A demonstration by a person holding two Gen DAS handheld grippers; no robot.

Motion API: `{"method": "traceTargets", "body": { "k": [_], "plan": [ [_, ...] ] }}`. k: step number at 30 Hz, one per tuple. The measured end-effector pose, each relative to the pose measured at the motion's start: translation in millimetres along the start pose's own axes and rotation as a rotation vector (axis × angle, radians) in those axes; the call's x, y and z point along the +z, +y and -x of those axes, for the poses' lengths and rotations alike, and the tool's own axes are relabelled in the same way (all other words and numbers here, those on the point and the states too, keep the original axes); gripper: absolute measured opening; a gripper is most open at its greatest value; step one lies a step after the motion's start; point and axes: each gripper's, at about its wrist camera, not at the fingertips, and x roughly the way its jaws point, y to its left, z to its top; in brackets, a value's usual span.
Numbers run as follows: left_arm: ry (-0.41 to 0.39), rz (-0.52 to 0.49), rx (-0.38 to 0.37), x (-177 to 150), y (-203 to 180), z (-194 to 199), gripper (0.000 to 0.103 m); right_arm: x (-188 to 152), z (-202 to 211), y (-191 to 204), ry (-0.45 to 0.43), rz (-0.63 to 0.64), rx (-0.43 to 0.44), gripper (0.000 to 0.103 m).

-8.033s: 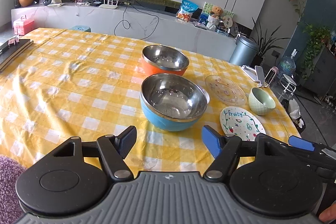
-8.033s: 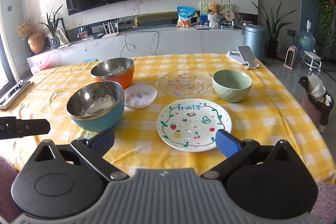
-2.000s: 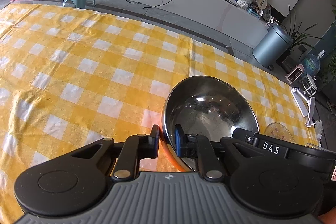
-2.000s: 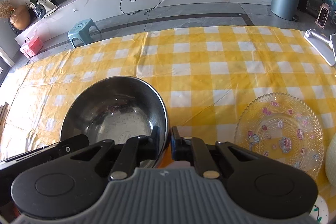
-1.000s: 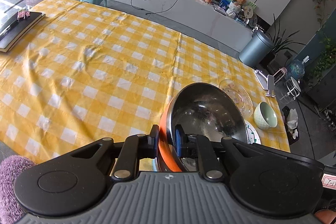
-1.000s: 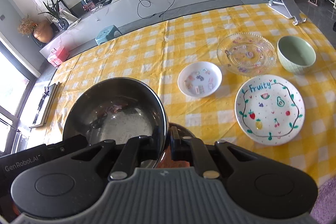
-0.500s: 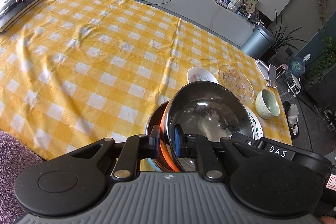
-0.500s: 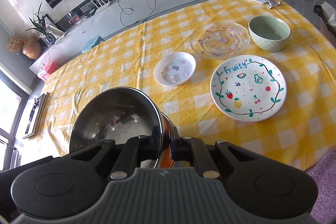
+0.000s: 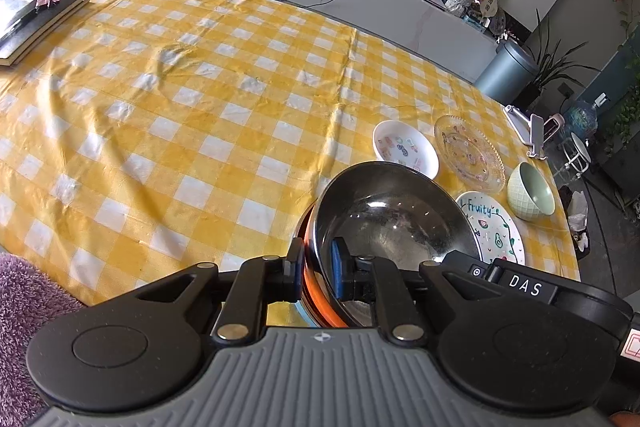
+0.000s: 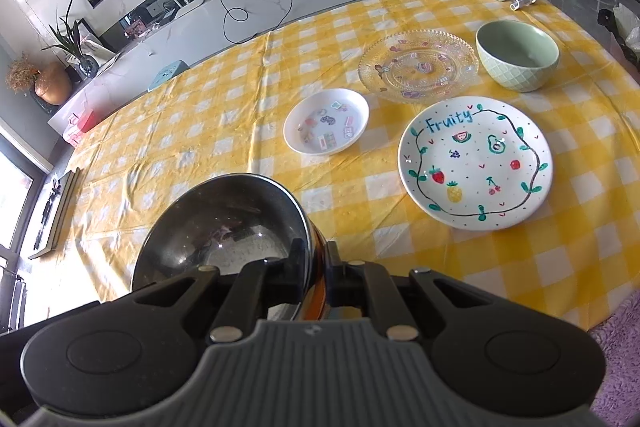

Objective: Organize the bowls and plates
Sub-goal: 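Open both grippers off the stacked bowls and withdraw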

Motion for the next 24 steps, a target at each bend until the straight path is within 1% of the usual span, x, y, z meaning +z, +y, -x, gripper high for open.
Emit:
{"method": "traceTargets", "body": {
  "k": [5,11,17,22,24],
  "plan": [
    [-0.003,-0.010,0.013,-1.7,-0.2,-4.0,0.015,-2.5,-1.7,1.9,-0.007,0.016,-0.005,0.008],
    [-0.004,0.010,0.003,-2.6,5.2,-7.2,0.015,-2.7,-2.1,1.6,-0.013,0.020,0.000,0.010],
    [-0.012,0.005,-0.001,-3.1,5.0,-6.1,0.016,-4.7,-3.3,2.6,-0.023,0.040,-0.003,0.012],
    [-0.021,0.012,-0.015,-2.9,5.7,-2.9,0.026,-4.1,-4.4,-1.3,-0.019,0.026,0.015,0.014],
    [-0.031,0.015,-0.016,-2.9,5.5,-0.3,0.035,-4.1,-6.4,-3.5,-0.016,0.022,0.022,0.014]
  ]
}}
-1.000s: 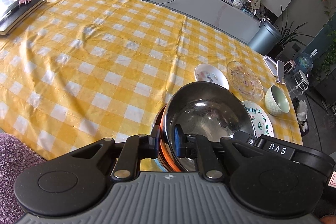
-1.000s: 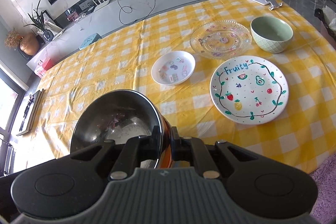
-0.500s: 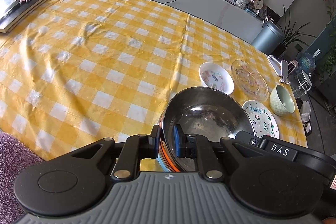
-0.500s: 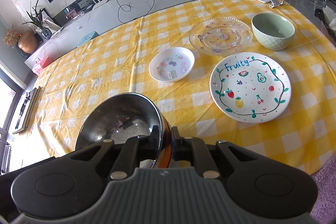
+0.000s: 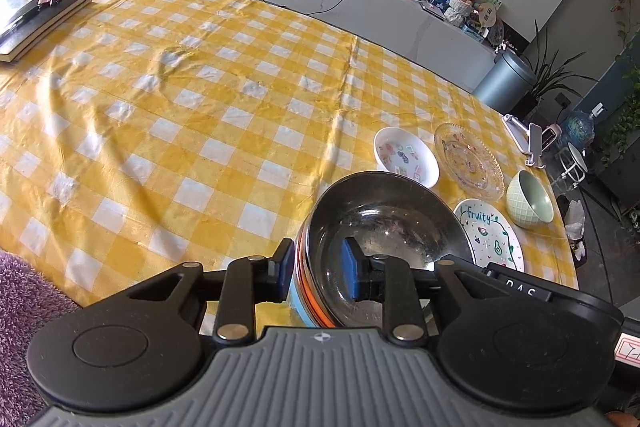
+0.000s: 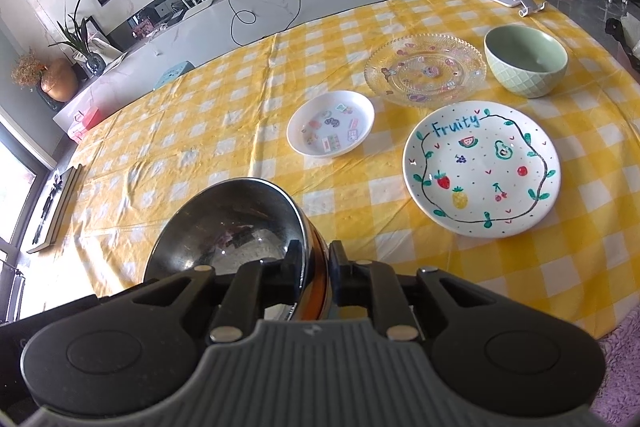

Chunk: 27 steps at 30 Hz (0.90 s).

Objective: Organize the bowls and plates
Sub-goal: 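Open both grippers off the stacked bowls and withdraw, then move both grippers to the pale green bowl and close on its rim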

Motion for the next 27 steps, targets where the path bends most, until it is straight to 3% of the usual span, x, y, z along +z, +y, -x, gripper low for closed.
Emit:
{"method": "traceTargets", "body": {
  "k": [3,6,7,8,9,13,20,27],
  "plan": [
    [-0.021,-0.001,0.003,0,-1,5,0.045,0,-2,-6,0.009,-0.027,0.017,0.014],
    [-0.044,0.000,0.003,0,-3,11,0.048,1,2,-8,-0.005,-0.040,0.043,0.015],
    [-0.061,0.002,-0.003,0,-3,15,0.048,2,6,-9,-0.017,-0.044,0.058,0.019],
    [-0.081,0.003,-0.011,0,-4,20,0.049,3,10,-10,-0.028,-0.047,0.070,0.035],
    [-0.095,-0.001,-0.018,0,-5,24,0.051,3,15,-11,-0.046,-0.046,0.081,0.040],
    [-0.148,-0.031,-0.087,1,-15,39,0.057,7,32,-18,-0.095,-0.042,0.079,0.042],
    [-0.141,-0.118,-0.229,-4,-48,41,0.058,9,53,-59,-0.143,-0.116,0.084,0.046],
    [-0.090,-0.186,-0.261,-5,-83,22,0.059,12,67,-108,-0.181,-0.206,0.059,0.047]
  ]
}}
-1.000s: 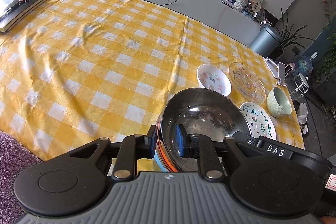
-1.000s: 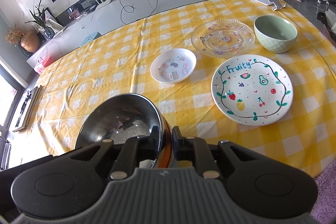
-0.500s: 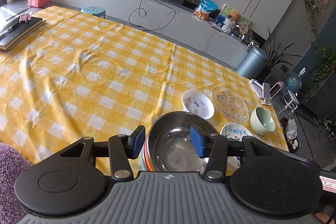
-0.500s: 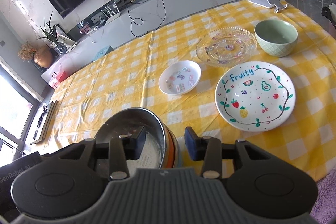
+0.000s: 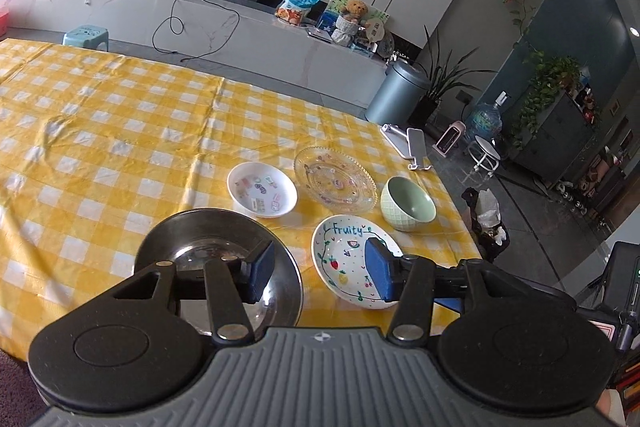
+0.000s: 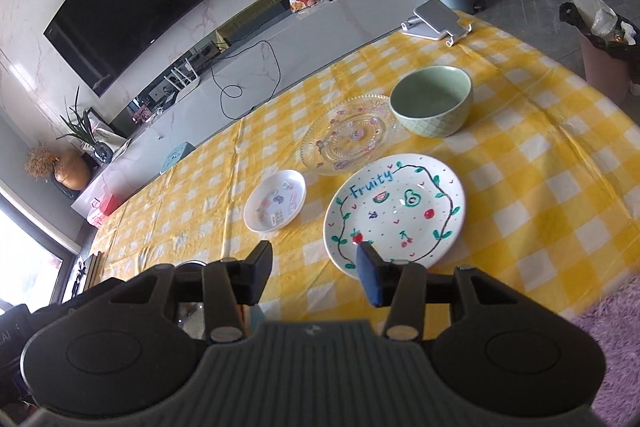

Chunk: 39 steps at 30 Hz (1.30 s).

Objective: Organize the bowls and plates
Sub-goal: 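Move both grippers to the pale green bowl and close on its rim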

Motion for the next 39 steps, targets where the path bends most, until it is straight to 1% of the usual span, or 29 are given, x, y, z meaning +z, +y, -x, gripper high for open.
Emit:
{"method": "traceTargets", "body": {
  "k": [8,11,14,16,20,25,28,30,32,36,38,39],
  "plan": [
    [0.082,-0.080,-0.043,2,-40,-45,0.058,15,-1,-46,-0.043,-0.089,-0.069,0.047],
    [0.118,-0.101,-0.044,2,-53,-64,0.059,21,-3,-59,-0.062,-0.103,-0.106,0.047],
    [0.145,-0.127,-0.030,2,-66,-82,0.058,27,-8,-70,-0.077,-0.102,-0.144,0.047],
    [0.159,-0.135,-0.024,4,-72,-92,0.058,31,-13,-77,-0.085,-0.099,-0.155,0.047],
    [0.161,-0.150,-0.005,11,-85,-111,0.058,45,-26,-84,-0.099,-0.088,-0.171,0.047],
    [0.162,-0.183,0.036,25,-103,-140,0.058,69,-44,-88,-0.117,-0.052,-0.221,0.047],
    [0.169,-0.192,0.064,32,-110,-157,0.057,86,-58,-92,-0.113,-0.025,-0.262,0.046],
    [0.172,-0.186,0.077,37,-113,-168,0.056,95,-67,-94,-0.106,-0.018,-0.267,0.045],
    [0.175,-0.173,0.086,42,-115,-179,0.056,103,-78,-98,-0.099,-0.014,-0.271,0.042],
    [0.184,-0.149,0.096,51,-120,-206,0.054,119,-101,-103,-0.092,0.000,-0.270,0.038],
    [0.196,-0.151,0.101,52,-122,-220,0.051,126,-111,-108,-0.072,-0.007,-0.278,0.034],
    [0.202,-0.151,0.107,52,-122,-226,0.051,129,-117,-112,-0.055,-0.025,-0.267,0.034]
  ]
}}
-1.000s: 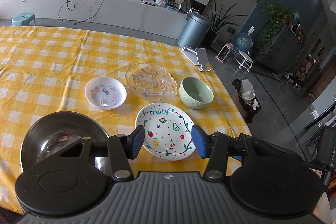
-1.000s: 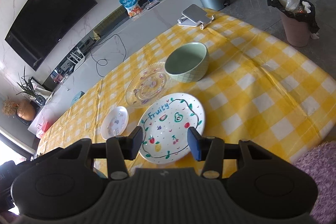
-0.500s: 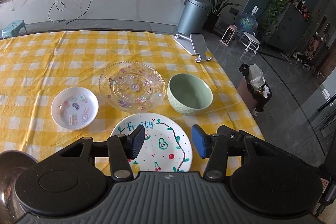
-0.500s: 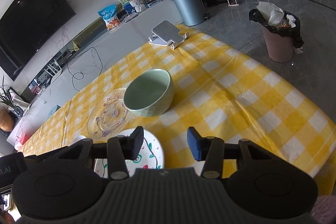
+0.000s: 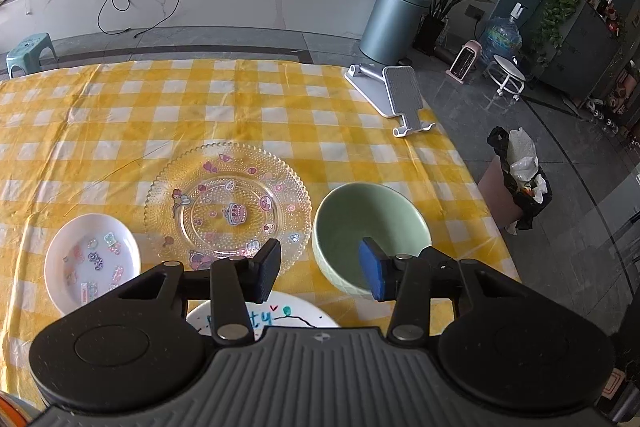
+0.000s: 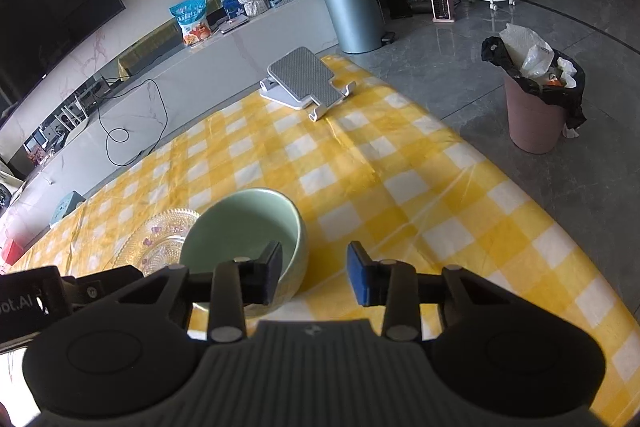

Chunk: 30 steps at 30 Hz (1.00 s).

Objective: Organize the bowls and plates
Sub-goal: 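Move both grippers to the pale green bowl and close on its rim, then lift the green bowl and carry it over the stacked steel bowls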

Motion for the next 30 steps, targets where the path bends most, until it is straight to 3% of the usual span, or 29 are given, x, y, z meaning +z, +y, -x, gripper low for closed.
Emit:
{"method": "traceTargets", "body": {
  "k": [6,11,15,28,30],
  "plan": [
    [0.037,0.025,0.035,3,1,-36,0.044,6,-25,-4,0.053,-0.047,0.033,0.032],
    [0.051,0.021,0.044,5,-1,-52,0.038,7,-38,1,0.082,-0.046,0.036,0.022],
    [0.058,0.044,0.053,6,2,-59,0.030,7,-35,5,0.079,-0.038,0.036,0.016],
    [0.054,0.058,0.029,6,0,-63,0.016,3,-39,5,0.097,-0.042,0.031,0.014],
    [0.055,0.060,0.016,6,-2,-62,0.009,3,-40,1,0.107,-0.071,0.043,0.012]
  ]
}}
